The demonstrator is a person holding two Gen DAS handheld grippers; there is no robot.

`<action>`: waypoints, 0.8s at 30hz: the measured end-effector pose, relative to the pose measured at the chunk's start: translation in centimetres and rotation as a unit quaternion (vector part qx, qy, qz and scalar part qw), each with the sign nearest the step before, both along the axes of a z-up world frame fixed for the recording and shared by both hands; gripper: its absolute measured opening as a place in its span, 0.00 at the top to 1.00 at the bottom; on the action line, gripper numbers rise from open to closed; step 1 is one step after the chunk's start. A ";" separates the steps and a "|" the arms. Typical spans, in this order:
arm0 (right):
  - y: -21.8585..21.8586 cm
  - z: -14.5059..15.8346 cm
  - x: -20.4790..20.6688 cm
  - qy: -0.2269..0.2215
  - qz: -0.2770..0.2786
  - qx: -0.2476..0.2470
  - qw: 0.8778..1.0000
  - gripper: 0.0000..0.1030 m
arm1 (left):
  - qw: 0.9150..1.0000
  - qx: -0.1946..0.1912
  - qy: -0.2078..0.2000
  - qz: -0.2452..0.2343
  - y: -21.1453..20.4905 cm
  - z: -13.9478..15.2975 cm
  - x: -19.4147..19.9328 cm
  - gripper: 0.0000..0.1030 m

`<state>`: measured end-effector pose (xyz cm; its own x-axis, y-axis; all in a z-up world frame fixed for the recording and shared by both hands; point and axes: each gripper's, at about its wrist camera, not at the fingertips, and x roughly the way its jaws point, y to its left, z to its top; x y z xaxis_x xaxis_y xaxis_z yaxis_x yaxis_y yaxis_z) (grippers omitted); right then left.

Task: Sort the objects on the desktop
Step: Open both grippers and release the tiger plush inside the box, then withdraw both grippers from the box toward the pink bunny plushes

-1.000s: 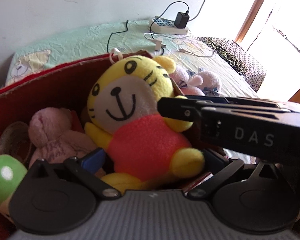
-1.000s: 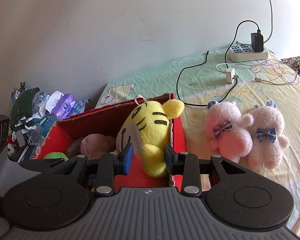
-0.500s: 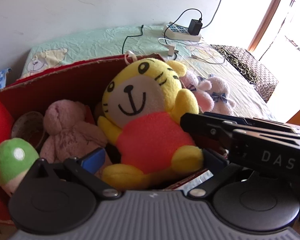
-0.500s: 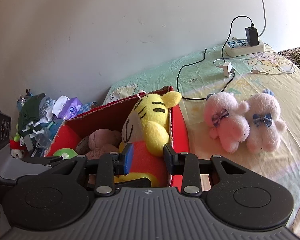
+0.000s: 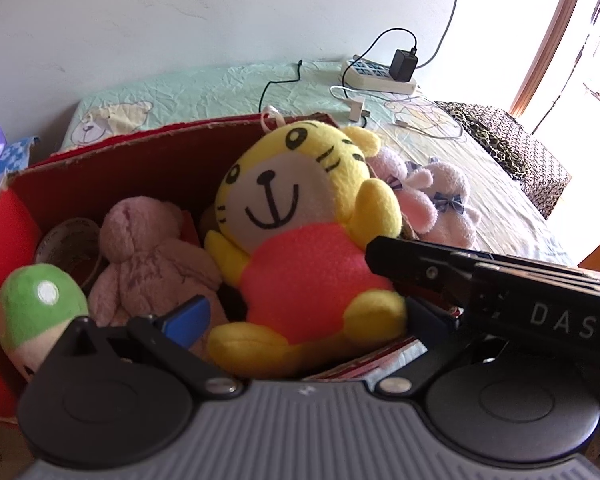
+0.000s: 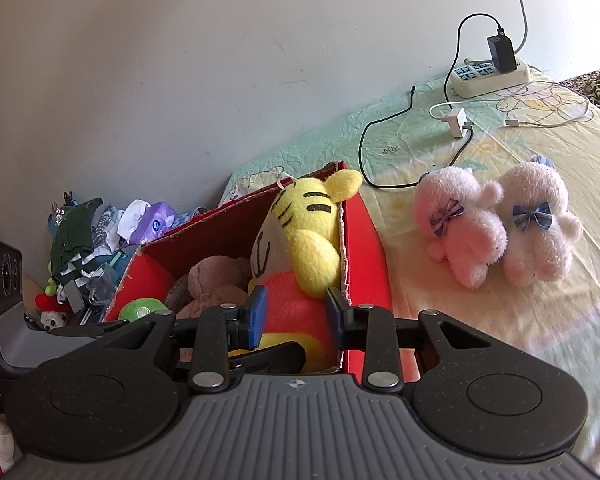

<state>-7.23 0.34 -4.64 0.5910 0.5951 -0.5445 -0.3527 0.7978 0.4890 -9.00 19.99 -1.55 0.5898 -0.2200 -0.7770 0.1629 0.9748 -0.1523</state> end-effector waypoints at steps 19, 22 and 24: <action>-0.8 -0.9 0.1 0.001 -0.007 0.035 0.999 0.75 | 1.000 0.027 -0.008 0.006 -0.7 0.0 0.0 0.01; -0.8 -1.0 0.1 -0.002 -0.006 0.039 0.999 0.75 | 0.999 0.030 -0.008 0.007 -0.8 0.0 0.0 0.01; -0.9 -1.0 0.2 -0.005 -0.003 0.040 0.999 0.75 | 0.999 0.032 -0.007 0.007 -0.9 0.0 0.1 0.01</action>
